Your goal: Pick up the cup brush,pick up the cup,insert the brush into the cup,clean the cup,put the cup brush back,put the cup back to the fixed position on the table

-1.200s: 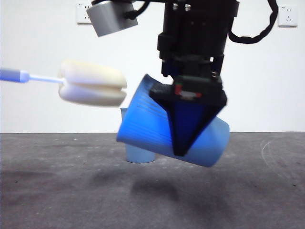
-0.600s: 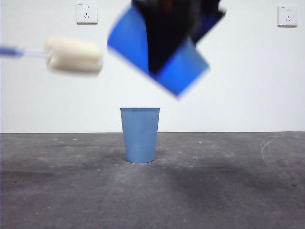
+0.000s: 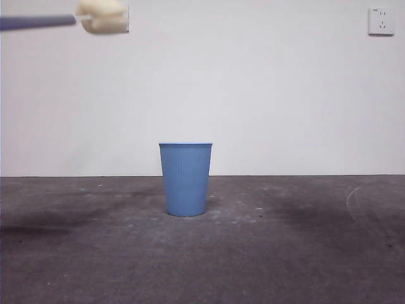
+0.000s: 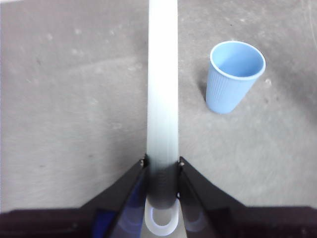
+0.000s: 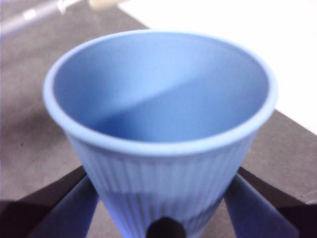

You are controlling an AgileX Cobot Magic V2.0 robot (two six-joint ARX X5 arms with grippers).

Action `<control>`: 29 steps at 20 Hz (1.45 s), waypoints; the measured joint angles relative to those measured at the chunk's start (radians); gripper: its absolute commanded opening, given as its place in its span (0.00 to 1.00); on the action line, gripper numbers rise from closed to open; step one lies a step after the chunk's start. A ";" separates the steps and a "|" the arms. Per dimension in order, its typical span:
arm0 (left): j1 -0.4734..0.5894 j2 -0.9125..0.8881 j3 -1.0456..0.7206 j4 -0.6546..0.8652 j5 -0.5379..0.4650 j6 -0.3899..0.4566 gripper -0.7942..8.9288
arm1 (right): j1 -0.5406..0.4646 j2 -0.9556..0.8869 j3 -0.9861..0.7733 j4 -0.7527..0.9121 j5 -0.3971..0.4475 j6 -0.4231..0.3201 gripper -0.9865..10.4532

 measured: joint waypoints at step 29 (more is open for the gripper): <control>0.330 0.798 -0.090 0.500 0.260 -0.037 0.07 | 0.000 -0.158 0.000 -0.077 0.167 0.071 0.08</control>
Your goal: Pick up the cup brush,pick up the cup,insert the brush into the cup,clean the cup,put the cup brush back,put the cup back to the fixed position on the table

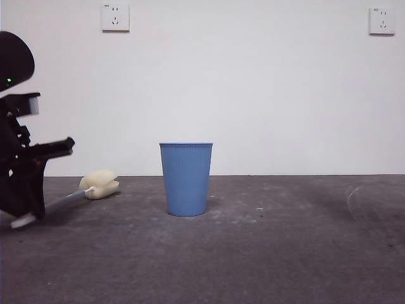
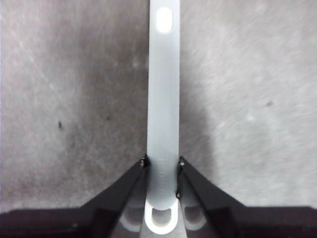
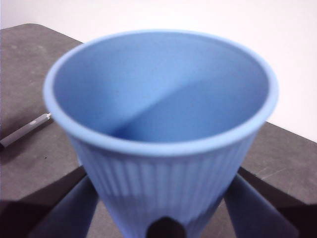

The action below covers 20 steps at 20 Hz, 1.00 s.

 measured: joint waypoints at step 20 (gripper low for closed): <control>-0.026 -0.171 0.005 -0.084 0.003 -0.007 0.44 | 0.000 0.004 0.000 -0.002 0.035 0.000 0.07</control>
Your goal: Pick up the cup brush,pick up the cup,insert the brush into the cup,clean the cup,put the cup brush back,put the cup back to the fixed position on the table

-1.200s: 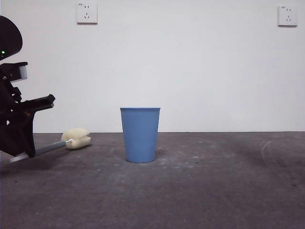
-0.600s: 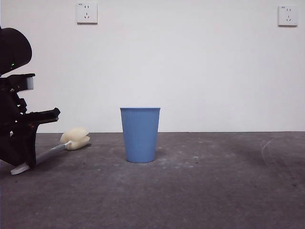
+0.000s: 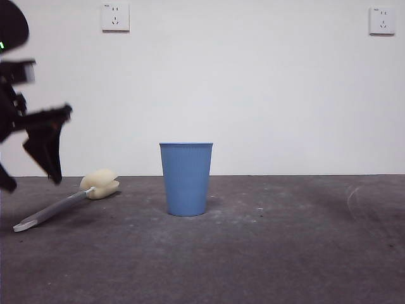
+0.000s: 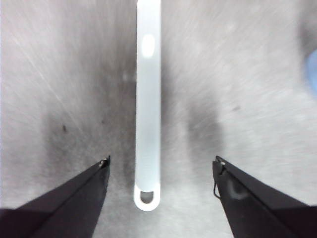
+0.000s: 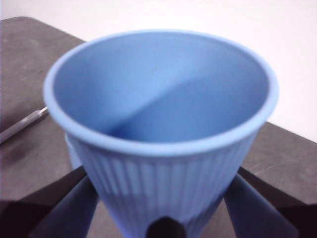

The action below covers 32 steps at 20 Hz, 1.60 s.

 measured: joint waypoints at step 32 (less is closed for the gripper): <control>0.000 -0.751 0.000 -0.311 0.195 0.063 0.44 | -0.669 0.915 -0.690 1.702 -0.645 -0.012 0.08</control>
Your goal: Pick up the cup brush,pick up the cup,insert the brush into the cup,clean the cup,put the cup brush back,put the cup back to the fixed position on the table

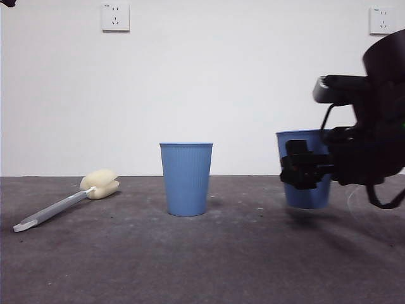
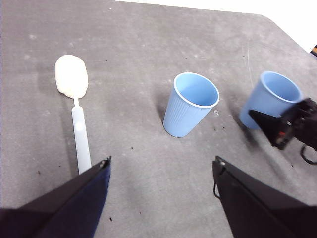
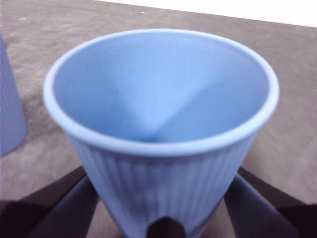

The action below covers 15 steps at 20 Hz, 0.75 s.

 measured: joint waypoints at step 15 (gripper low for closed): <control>0.000 0.000 0.000 0.000 0.000 0.025 0.44 | 0.000 0.189 0.126 0.057 -0.045 -0.017 0.16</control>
